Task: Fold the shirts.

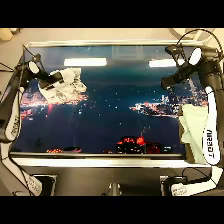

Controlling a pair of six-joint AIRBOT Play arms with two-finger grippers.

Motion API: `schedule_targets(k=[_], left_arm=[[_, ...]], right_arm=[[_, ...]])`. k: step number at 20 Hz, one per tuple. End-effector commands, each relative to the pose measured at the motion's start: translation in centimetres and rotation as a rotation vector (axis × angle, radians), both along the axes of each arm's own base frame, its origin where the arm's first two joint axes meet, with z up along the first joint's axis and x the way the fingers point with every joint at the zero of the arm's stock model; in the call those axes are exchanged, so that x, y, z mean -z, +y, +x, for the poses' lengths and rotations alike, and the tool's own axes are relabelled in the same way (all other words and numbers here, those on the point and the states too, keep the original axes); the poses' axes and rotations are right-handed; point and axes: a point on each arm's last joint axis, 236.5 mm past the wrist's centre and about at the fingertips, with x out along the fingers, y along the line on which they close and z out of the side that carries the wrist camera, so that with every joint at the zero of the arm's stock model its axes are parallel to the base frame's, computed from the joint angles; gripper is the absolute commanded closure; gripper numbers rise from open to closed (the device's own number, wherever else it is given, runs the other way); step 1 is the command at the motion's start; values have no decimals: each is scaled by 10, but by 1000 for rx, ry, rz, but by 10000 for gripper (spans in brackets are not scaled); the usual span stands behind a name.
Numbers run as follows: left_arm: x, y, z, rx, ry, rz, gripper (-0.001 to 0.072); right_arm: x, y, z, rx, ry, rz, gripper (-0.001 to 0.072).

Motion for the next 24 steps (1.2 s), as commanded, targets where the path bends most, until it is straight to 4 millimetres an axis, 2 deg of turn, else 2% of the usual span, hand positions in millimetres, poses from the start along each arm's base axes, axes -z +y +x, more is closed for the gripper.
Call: schedule_targets(k=[1, 2, 3, 4, 5, 6, 8, 9, 10, 11, 12, 14, 15, 16, 18, 19, 20, 21, 22, 24], left_arm=[[49, -19, -7, -14, 125, -139, 1], [52, -20, -7, -13, 131, -140, 87], [49, -19, -6, -16, 125, -145, 552], [35, -21, -1, 19, 87, -150, 670], [7, -25, 7, 87, 11, -139, 681], [-29, -24, 17, 146, -78, -106, 681], [-133, -32, 23, 283, -310, -24, 681], [-192, -39, 12, 329, -429, 17, 682], [-251, -48, -7, 370, -543, 55, 682], [-301, -59, -32, 395, -636, 74, 682], [-350, -74, -63, 420, -730, 82, 681], [-419, -107, -127, 483, -884, 73, 682], [-441, -123, -154, 519, -941, 59, 681], [-456, -139, -181, 561, -980, 39, 681], [-464, -170, -216, 648, -1002, -9, 681], [-457, -186, -224, 688, -989, -30, 682], [-443, -202, -227, 730, -957, -49, 682], [-422, -218, -227, 768, -906, -65, 682], [-392, -234, -225, 806, -833, -79, 682], [-312, -266, -224, 862, -639, -109, 681]], right_arm=[[-7, 3, 15, 5, -70, 14, 100], [-8, 6, 14, 3, -67, 28, 82], [-12, 9, 14, -8, -76, 40, 76], [-20, 10, 14, -30, -97, 34, 76], [-34, 10, 13, -61, -131, 18, 83], [-52, 10, 11, -87, -170, 2, 83], [-102, 10, 0, -111, -274, -17, 83], [-132, 10, -10, -112, -337, -21, 83], [-162, 9, -23, -111, -401, -27, 84], [-190, 9, -38, -110, -459, -30, 84], [-216, 9, -55, -110, -515, -33, 85], [-264, 8, -92, -106, -626, -36, 86], [-285, 8, -111, -99, -677, -34, 87], [-303, 8, -130, -92, -720, -30, 87], [-321, 7, -164, -80, -753, -25, 93], [-321, 6, -178, -72, -742, -25, 124], [-316, 5, -191, -76, -708, -29, 125], [-306, 5, -201, -81, -657, -31, 125], [-291, 5, -210, -87, -585, -32, 125], [-258, 5, -220, -99, -423, -33, 124]])
